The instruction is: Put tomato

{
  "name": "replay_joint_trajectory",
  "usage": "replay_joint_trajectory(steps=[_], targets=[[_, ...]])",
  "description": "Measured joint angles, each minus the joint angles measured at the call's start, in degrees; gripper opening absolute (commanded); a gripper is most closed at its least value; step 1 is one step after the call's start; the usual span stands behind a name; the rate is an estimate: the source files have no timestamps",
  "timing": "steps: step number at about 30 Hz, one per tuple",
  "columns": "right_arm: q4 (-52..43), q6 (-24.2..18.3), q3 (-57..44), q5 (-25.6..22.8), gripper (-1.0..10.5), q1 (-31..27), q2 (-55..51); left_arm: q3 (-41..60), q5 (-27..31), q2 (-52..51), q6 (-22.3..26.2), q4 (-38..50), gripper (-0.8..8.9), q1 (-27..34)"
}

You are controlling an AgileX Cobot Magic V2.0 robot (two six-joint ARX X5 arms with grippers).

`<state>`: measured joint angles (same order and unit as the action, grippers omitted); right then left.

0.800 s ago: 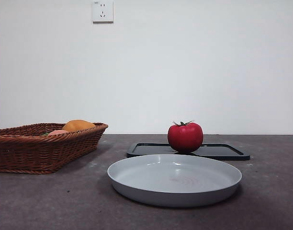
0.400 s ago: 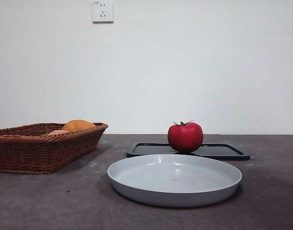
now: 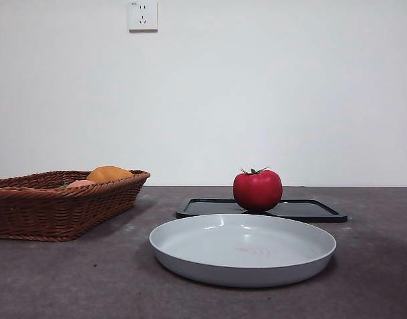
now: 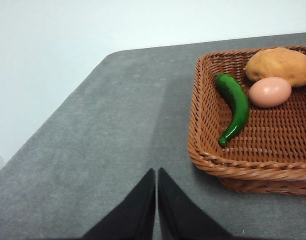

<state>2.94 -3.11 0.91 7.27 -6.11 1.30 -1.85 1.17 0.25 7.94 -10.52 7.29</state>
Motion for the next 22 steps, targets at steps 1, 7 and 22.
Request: replay_joint_trajectory(steps=[1, 7, 22], targets=[[1.36, 0.0, 0.0, 0.0, 0.1, -0.02, -0.48, 0.0, 0.02, 0.0, 0.0, -0.02, 0.07, 0.0], [6.54, 0.37, 0.04, -0.04, 0.1, 0.0, -0.94, 0.0, 0.0, 0.0, 0.0, 0.0, 0.07, 0.0], [6.4, 0.55, 0.04, -0.04, 0.1, 0.0, -0.98, 0.0, 0.0, 0.0, 0.0, 0.0, 0.07, 0.0]])
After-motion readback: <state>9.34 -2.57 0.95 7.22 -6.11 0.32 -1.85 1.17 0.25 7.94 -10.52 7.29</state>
